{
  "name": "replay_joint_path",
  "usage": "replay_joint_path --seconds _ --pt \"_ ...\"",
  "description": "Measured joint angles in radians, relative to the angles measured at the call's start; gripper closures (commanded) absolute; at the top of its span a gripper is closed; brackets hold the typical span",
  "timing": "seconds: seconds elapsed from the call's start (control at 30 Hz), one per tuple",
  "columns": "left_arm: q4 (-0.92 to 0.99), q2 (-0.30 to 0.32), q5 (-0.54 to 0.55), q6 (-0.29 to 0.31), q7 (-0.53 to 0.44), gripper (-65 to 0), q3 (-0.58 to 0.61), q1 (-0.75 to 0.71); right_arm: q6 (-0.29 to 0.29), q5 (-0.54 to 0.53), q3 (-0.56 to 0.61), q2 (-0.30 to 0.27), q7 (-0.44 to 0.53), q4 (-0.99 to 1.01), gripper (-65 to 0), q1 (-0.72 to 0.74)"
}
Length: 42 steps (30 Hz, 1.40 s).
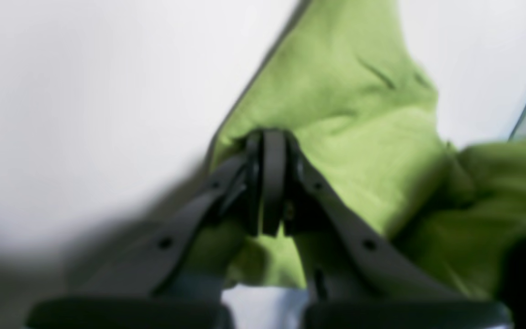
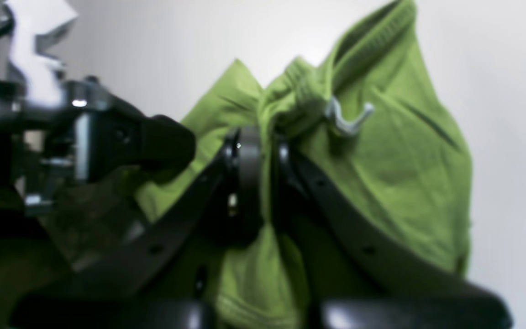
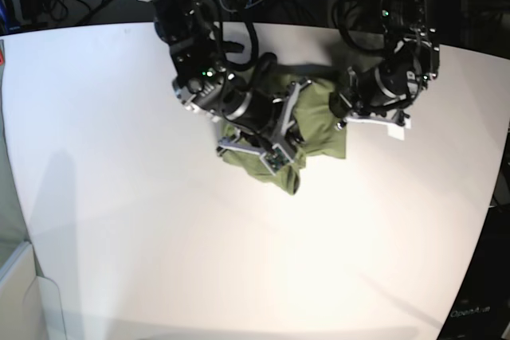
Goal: Fold the T-shirt properly
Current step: 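Press the stacked folds together with both grippers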
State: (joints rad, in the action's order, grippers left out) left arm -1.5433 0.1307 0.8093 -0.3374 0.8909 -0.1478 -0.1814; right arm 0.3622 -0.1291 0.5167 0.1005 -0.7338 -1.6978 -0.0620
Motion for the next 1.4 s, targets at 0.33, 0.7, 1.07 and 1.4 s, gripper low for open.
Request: replay_joint_path --seconds 0.33,0.7,1.07,1.4 --pt "-0.009 0.002 -0.008 -0.01 0.008 -1.6 0.009 0.001 0.0 0.0 0.036 0.03 0.0 0.055 -0.1 0.028" --pt "-0.198 0.001 -0.072 -0.054 0.124 -1.6 -0.046 -0.055 0.0 0.002 0.033 0.013 0.001 0.055 -0.1 0.029" --pt "-0.264 0.002 -0.08 -0.052 0.235 -1.6 -0.198 -0.045 0.002 0.004 0.034 0.01 0.0 0.052 -0.1 0.029" --pt "-0.044 0.009 -0.08 -0.047 0.18 -1.6 -0.199 0.025 0.0 0.007 0.092 0.011 0.0 0.046 -0.1 0.028"
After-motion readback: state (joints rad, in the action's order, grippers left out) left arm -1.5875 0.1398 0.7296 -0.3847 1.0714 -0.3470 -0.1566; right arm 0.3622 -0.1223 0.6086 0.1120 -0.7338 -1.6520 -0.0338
